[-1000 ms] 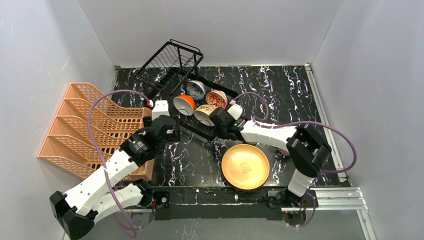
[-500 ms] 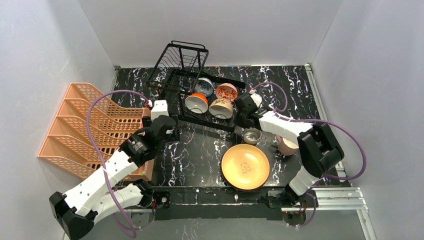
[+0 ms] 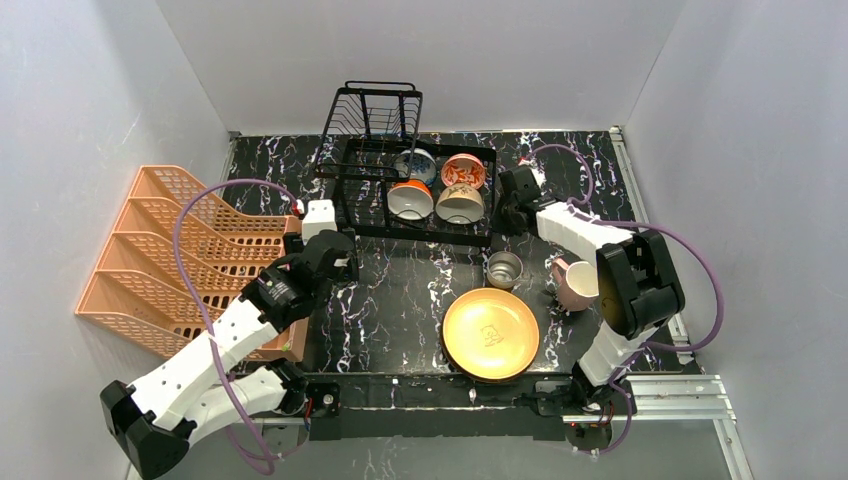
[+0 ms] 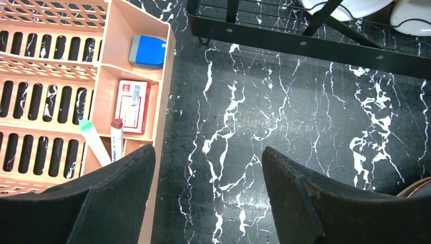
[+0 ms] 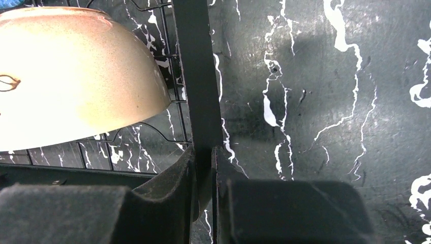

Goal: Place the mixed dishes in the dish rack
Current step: Move the dish rack to the center of the board.

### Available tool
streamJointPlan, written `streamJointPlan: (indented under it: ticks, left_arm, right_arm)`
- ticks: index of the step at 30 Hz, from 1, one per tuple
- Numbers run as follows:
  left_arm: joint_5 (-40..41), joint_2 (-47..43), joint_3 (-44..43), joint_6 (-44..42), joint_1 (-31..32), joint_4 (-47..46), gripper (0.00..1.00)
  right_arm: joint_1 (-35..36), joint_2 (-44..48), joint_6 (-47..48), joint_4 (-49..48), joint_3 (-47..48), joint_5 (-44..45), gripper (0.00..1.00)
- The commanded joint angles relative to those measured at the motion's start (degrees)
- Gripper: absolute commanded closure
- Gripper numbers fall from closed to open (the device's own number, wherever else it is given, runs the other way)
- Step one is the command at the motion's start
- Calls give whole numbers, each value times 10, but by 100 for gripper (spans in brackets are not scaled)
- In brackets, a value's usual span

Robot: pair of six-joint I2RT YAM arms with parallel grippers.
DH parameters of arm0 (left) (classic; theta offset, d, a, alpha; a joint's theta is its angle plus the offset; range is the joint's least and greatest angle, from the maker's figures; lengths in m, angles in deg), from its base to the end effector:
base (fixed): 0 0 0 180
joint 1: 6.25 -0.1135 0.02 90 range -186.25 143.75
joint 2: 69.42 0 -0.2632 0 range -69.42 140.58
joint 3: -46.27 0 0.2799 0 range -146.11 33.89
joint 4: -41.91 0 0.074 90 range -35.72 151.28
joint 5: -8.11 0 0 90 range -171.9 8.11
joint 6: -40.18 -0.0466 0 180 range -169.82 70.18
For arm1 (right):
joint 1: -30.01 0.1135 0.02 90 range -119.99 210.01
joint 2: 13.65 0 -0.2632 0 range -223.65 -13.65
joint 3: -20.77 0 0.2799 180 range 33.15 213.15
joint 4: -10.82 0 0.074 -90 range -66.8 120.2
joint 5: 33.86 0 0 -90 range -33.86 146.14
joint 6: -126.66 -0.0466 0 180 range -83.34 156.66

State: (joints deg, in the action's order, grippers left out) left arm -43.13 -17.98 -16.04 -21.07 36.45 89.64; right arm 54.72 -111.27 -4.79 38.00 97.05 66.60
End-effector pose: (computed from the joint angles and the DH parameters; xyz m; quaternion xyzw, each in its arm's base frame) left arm 0.1808 -0.1271 0.3059 -0.0449 0.8555 -0.0054 0.5158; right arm 0.3623 0.1574 0.1827 0.1675 0.9167 0.1211 0.3420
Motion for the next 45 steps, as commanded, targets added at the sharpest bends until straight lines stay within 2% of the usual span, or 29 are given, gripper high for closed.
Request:
streamJointPlan:
  ticks: [1, 7, 12, 15, 24, 30, 35, 40, 45]
  left_arm:
    - [29, 9, -3, 8, -6, 13, 25]
    - [-21, 23, -9, -9, -54, -8, 30]
    - [-87, 39, -25, -24, -120, -30, 30]
    - [-110, 56, -38, -35, -144, -46, 30]
    - [-191, 129, -72, -46, -238, -84, 36]
    - [-322, 186, -74, -3, -340, -116, 40]
    - [-418, 252, -83, 35, -401, -159, 42]
    - [-501, 321, -103, 68, -450, -214, 37]
    - [-532, 395, -150, 70, -466, -229, 37]
  right_arm:
    - [-28, -7, 30, -6, 25, 25, 95]
    - [-28, 16, 37, -4, 40, 12, 76]
    - [-28, 46, 34, 29, 62, 27, 55]
    - [-28, 82, 27, 32, 57, 34, 49]
    - [-26, 193, -33, 21, 11, -40, 44]
    - [-19, 237, -75, 0, -10, -99, 43]
    - [17, 248, -125, -36, -36, -128, 42]
    - [73, 235, -146, -65, -53, -116, 42]
    - [108, 216, -169, -86, -68, -108, 41]
